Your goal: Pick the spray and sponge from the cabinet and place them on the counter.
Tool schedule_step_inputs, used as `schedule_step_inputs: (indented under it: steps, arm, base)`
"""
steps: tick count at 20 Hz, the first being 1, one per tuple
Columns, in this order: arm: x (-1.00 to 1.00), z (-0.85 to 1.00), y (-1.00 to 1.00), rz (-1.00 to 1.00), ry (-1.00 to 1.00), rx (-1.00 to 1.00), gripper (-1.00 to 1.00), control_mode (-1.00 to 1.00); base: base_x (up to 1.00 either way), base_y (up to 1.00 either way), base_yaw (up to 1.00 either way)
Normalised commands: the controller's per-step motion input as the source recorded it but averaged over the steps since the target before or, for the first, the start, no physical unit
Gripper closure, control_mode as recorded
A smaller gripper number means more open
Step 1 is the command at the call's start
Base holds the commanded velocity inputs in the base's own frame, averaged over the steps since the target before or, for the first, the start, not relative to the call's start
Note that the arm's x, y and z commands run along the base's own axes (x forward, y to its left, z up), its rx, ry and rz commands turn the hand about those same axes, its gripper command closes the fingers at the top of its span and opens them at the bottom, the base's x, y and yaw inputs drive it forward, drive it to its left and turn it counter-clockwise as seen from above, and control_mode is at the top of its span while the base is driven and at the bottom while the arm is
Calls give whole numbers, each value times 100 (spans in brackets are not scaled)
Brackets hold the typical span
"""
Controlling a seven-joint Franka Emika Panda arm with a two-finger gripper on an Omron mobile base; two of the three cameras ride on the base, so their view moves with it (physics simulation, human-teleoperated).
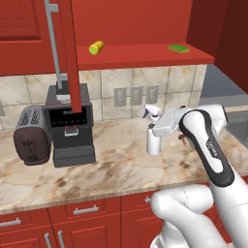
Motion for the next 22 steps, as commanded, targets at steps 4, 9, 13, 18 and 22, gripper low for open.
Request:
schedule_step_inputs:
  steps: [4, 9, 13, 18, 22]
  arm:
    - [15, -40, 0, 0, -7, 0, 100, -100]
    - [10, -26, 0, 0, -11, 0, 100, -100]
    - [1, -23, 0, 0, -6, 0, 100, -100]
    - [1, -22, 0, 0, 0, 0, 100, -100]
    - [14, -29, 0, 0, 0, 0, 100, -100]
  base:
    - [0, 0, 0]
    - [0, 0, 0]
    - [0, 0, 0]
    - [0, 0, 0]
    - [0, 0, 0]
